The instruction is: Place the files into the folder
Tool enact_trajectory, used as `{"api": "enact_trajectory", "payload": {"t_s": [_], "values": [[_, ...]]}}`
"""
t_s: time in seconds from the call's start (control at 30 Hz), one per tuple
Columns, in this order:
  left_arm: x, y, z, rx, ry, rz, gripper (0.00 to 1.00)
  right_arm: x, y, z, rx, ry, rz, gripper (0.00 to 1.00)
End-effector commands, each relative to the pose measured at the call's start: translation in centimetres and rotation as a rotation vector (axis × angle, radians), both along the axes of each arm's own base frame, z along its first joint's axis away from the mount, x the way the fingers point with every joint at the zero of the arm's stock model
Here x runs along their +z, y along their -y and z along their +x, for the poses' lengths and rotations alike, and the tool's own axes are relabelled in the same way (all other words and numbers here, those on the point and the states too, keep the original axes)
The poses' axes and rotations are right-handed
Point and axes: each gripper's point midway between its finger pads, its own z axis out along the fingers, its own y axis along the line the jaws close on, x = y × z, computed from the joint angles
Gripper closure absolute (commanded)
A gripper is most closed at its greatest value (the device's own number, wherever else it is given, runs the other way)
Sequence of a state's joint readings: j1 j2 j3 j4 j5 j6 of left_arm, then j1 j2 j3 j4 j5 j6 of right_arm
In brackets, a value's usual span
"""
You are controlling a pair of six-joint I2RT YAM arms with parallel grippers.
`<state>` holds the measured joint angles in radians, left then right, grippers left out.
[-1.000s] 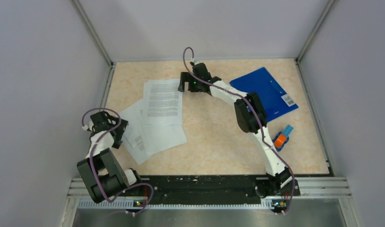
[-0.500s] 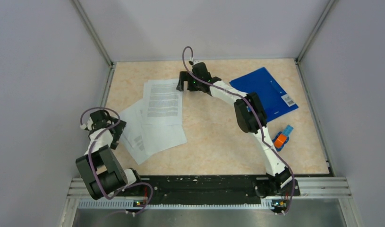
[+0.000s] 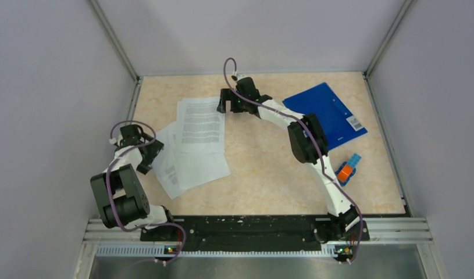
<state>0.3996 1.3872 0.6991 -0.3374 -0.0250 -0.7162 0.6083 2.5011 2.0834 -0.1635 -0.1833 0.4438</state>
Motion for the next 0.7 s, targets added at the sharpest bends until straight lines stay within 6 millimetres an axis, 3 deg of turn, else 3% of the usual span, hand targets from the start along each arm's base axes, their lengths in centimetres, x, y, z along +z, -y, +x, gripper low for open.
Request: {"api": "enact_trajectory", "payload": {"t_s": [0.0,0.4,0.67], "values": [[0.7,2.1,2.8,-0.114,0.004,0.0,0.02,0.1,-1.3,0.3,0.034,0.035,0.012,0.01],[0.6,5.0,6.9,-0.291,-0.028,-0.016,0.02,-1.0,-1.9,0.5,0.029,0.022,-0.033,0.01],[0.7,5.4,8.9,-0.359,-0.029,-0.043,0.02,-1.6,-4.7,-0.7,0.102,0.05,-0.08,0.01]]}}
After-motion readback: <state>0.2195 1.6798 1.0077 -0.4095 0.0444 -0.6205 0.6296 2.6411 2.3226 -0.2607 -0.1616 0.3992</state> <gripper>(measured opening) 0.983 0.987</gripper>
